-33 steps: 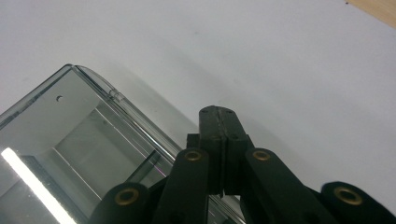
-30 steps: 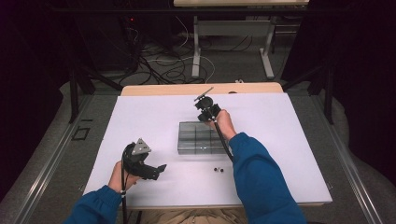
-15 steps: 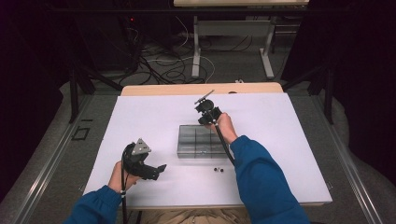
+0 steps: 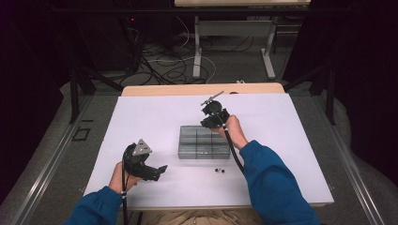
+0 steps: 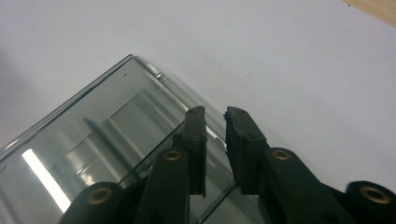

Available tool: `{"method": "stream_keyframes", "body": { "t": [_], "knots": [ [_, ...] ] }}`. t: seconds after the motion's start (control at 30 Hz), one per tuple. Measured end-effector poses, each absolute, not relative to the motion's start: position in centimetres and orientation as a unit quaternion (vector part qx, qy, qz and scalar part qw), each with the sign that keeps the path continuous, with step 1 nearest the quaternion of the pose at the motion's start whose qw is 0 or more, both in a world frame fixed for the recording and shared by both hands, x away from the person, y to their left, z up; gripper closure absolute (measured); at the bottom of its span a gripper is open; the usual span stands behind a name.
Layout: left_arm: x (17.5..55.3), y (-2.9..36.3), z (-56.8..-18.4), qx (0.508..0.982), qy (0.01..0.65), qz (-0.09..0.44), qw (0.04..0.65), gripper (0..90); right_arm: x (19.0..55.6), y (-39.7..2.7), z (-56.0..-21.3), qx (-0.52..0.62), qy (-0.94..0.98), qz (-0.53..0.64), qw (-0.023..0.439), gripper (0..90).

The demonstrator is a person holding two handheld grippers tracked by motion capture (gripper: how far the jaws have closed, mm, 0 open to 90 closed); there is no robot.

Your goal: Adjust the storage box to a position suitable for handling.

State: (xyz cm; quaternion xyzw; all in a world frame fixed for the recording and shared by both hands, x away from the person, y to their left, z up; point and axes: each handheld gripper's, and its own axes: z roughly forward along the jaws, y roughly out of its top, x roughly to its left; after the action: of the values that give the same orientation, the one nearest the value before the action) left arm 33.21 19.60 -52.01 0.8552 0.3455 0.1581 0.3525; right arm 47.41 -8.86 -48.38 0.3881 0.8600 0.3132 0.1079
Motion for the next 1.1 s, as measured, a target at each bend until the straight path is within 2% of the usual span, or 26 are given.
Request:
{"method": "stream_keyframes", "body": {
  "t": [0.03, 0.07, 0.1, 0.2, 0.27, 0.3, 0.33, 0.37, 0.53, 1.1],
  "knots": [
    [33.2, 19.6, -52.0, 0.855, 0.345, 0.158, 0.352, 0.6, 46.9, -9.1, -48.2, 0.386, 0.86, 0.315, 0.11, 71.3],
    [33.2, 19.6, -52.0, 0.855, 0.346, 0.159, 0.352, 0.6, 46.0, -9.7, -47.9, 0.373, 0.864, 0.318, 0.115, 64.5],
    [33.2, 19.6, -52.1, 0.855, 0.347, 0.157, 0.353, 0.6, 46.0, -9.7, -47.9, 0.373, 0.864, 0.318, 0.115, 64.5],
    [33.2, 19.6, -52.0, 0.855, 0.347, 0.158, 0.352, 0.6, 44.6, -10.6, -47.7, 0.368, 0.862, 0.333, 0.102, 53.1],
    [33.2, 19.6, -52.1, 0.855, 0.348, 0.158, 0.352, 0.6, 43.1, -11.4, -47.7, 0.362, 0.863, 0.341, 0.092, 42.2],
    [33.2, 19.6, -52.0, 0.856, 0.347, 0.159, 0.348, 0.6, 43.1, -11.4, -47.7, 0.362, 0.863, 0.341, 0.092, 42.2],
    [33.2, 19.6, -52.0, 0.857, 0.345, 0.156, 0.348, 0.6, 42.0, -12.1, -47.6, 0.355, 0.867, 0.341, 0.077, 34.8],
    [33.2, 19.6, -52.0, 0.858, 0.345, 0.154, 0.348, 0.6, 42.0, -12.1, -47.6, 0.355, 0.867, 0.341, 0.077, 34.8],
    [33.2, 19.6, -52.0, 0.859, 0.344, 0.155, 0.347, 0.6, 39.5, -12.9, -47.5, 0.334, 0.873, 0.348, 0.074, 19.9],
    [33.6, 19.6, -52.1, 0.861, 0.341, 0.153, 0.346, 0.6, 35.1, -15.3, -47.8, 0.329, 0.855, 0.396, 0.061, 0.3]
  ]
}}
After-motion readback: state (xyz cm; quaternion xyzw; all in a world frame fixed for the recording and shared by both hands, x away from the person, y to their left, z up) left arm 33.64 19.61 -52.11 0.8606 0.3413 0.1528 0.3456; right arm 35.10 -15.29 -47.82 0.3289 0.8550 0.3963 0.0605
